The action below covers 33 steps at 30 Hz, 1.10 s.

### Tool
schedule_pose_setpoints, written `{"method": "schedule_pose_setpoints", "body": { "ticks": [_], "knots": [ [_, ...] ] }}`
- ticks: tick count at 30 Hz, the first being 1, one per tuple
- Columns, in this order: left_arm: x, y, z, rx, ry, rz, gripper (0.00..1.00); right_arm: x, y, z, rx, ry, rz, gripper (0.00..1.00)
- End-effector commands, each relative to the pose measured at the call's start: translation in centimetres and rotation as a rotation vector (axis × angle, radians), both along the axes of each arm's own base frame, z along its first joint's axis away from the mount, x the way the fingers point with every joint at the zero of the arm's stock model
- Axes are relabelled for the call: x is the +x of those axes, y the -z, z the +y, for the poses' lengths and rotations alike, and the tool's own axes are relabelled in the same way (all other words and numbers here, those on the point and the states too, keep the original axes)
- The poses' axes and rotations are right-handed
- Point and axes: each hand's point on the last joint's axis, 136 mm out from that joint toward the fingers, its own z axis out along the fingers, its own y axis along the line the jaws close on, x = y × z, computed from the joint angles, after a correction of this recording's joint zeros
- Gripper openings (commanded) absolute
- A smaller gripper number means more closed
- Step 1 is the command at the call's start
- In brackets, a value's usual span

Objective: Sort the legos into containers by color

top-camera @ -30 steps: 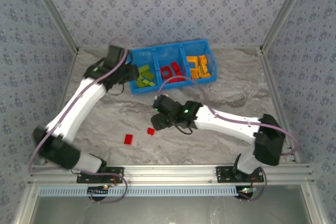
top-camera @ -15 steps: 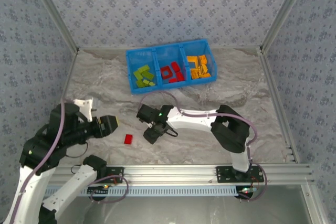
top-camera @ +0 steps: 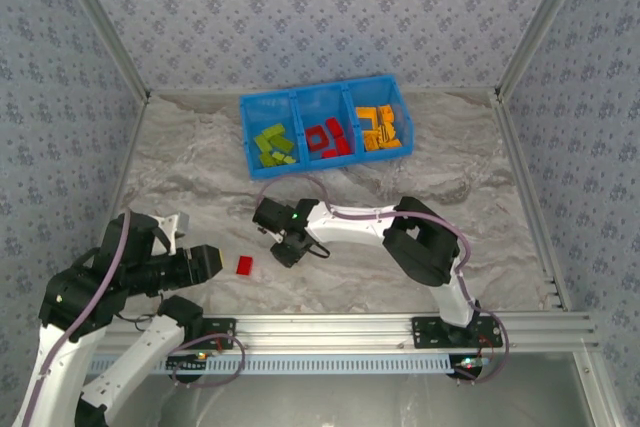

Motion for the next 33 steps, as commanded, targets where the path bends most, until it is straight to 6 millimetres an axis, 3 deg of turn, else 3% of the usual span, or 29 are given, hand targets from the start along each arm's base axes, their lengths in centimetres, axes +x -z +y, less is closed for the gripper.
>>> {"method": "schedule_pose_setpoints", "body": {
  "ticks": [1,4,7,10,15,20,24,29,33],
  "knots": [
    [-0.1,-0.3,-0.1,-0.017,0.002,-0.006,0.62,0.4,-0.6,0.3,0.019,0.023,0.000,0.33],
    [0.4,-1.1,-0.3,-0.025,0.004,-0.051,0.62,1.2,-2.6,-0.4,0.049,0.068,-0.041,0.28],
    [1.5,-3.0,-0.7,-0.058,0.002,-0.132,0.62,3.1,-6.7,-2.1,0.114,0.154,-0.096,0.26],
    [3.0,-5.0,-1.6,-0.085,0.018,-0.196,0.63,5.9,-10.6,-5.0,0.184,0.269,-0.143,0.26],
    [6.1,-6.3,-3.9,-0.147,0.044,-0.225,0.63,12.2,-13.0,-9.0,0.245,0.442,-0.163,0.26],
    [9.0,-7.4,-5.9,-0.190,0.053,-0.246,0.63,18.5,-13.3,-9.9,0.301,0.546,-0.099,0.26],
    [10.5,-7.6,-6.8,-0.188,0.055,-0.265,0.63,22.3,-11.2,-9.4,0.280,0.577,-0.047,0.26],
    [11.0,-7.2,-7.7,-0.191,0.069,-0.267,0.63,25.0,-8.9,-8.6,0.277,0.601,-0.004,0.27],
    [10.6,-6.7,-7.8,-0.172,0.079,-0.254,0.63,26.0,-7.3,-8.3,0.269,0.606,0.037,0.29]
  ]
}}
